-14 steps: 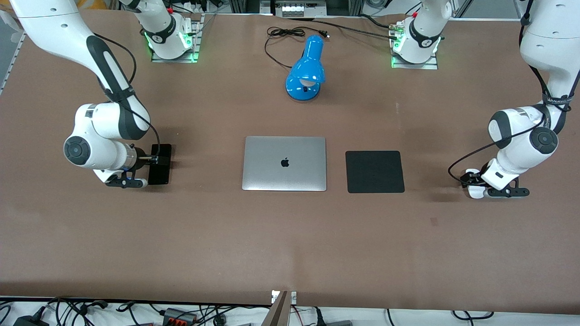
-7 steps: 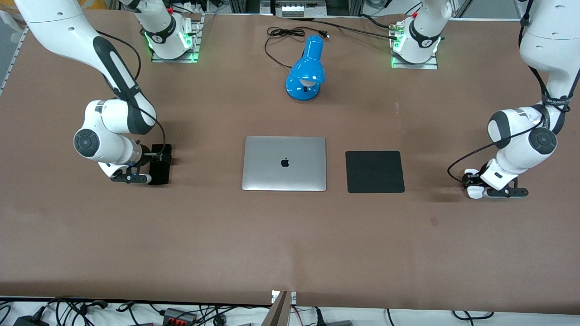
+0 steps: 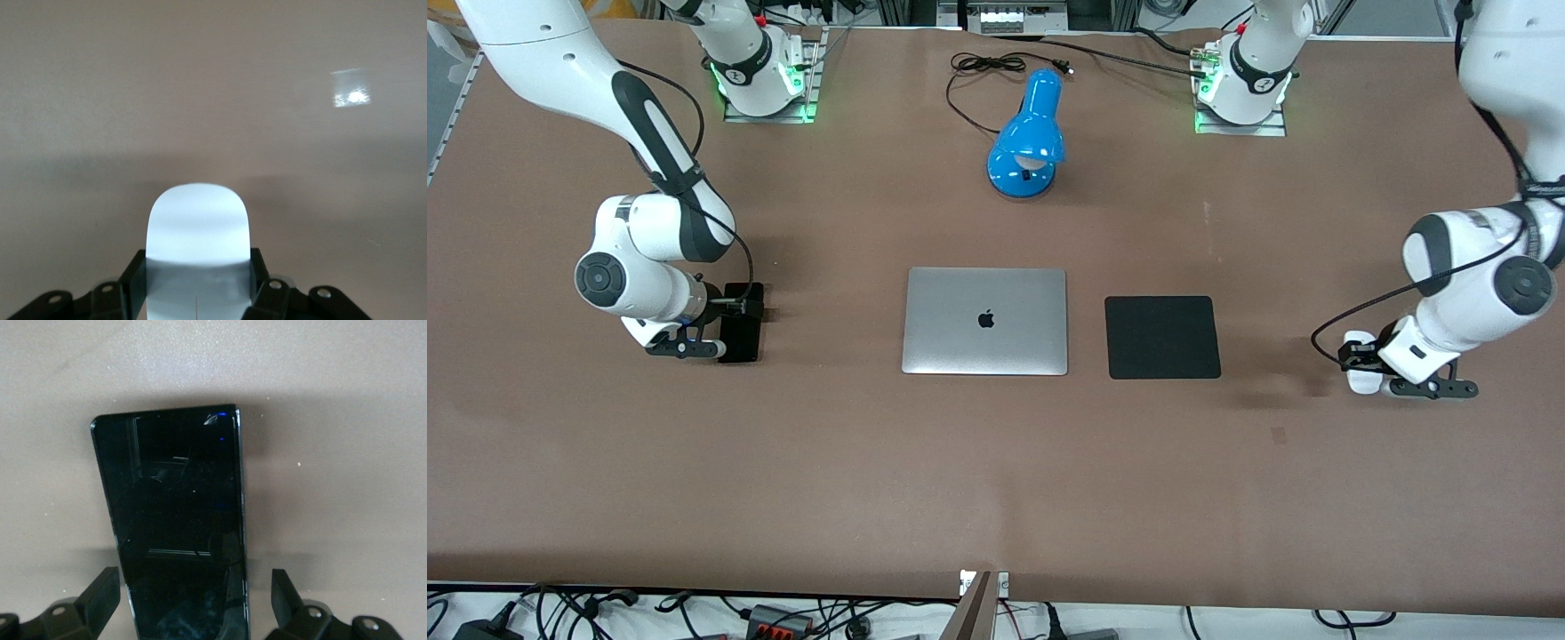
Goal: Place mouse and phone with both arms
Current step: 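Close the left gripper on the white mouse and lift it, then carry the white mouse with the left gripper onto the mouse pad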
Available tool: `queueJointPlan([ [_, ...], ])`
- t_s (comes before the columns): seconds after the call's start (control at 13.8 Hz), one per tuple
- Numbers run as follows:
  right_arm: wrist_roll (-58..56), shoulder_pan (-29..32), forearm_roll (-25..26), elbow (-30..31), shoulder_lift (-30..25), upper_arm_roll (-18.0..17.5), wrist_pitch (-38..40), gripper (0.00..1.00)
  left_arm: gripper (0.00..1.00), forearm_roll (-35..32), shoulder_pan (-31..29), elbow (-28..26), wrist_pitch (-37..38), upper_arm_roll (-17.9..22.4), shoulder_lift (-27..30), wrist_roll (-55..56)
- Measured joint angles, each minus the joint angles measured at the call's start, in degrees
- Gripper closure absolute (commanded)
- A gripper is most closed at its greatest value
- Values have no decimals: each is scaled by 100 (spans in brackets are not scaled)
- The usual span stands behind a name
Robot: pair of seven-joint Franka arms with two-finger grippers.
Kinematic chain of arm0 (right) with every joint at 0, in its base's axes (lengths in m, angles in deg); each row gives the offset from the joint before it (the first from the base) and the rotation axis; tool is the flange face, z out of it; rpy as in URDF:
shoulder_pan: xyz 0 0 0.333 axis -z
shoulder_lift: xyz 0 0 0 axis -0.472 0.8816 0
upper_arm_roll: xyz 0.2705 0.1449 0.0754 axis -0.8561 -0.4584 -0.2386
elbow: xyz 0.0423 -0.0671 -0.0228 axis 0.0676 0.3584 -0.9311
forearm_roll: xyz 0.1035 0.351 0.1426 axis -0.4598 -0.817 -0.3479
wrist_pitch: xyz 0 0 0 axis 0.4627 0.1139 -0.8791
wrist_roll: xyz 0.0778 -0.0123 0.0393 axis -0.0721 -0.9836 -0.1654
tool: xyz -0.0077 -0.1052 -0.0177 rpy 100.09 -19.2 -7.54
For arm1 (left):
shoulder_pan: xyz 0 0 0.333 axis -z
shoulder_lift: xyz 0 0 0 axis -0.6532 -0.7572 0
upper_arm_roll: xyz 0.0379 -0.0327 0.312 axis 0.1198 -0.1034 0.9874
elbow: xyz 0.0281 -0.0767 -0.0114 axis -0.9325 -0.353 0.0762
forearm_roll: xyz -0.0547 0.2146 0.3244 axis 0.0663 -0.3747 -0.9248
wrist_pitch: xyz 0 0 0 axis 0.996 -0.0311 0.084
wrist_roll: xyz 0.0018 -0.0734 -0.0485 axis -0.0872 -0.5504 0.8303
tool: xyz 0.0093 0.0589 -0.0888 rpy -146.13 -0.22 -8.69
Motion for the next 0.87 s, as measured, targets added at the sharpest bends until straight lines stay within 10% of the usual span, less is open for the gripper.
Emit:
queueJointPlan([
  [0.36, -2, -24, 7, 8, -2, -1, -20, 0, 66, 1, 748, 1044, 1956, -253, 90, 913],
  [0.87, -2, -62, 7, 41, -2, -1, -135, 0, 67, 1, 2342, 725, 1132, -278, -506, 2926],
])
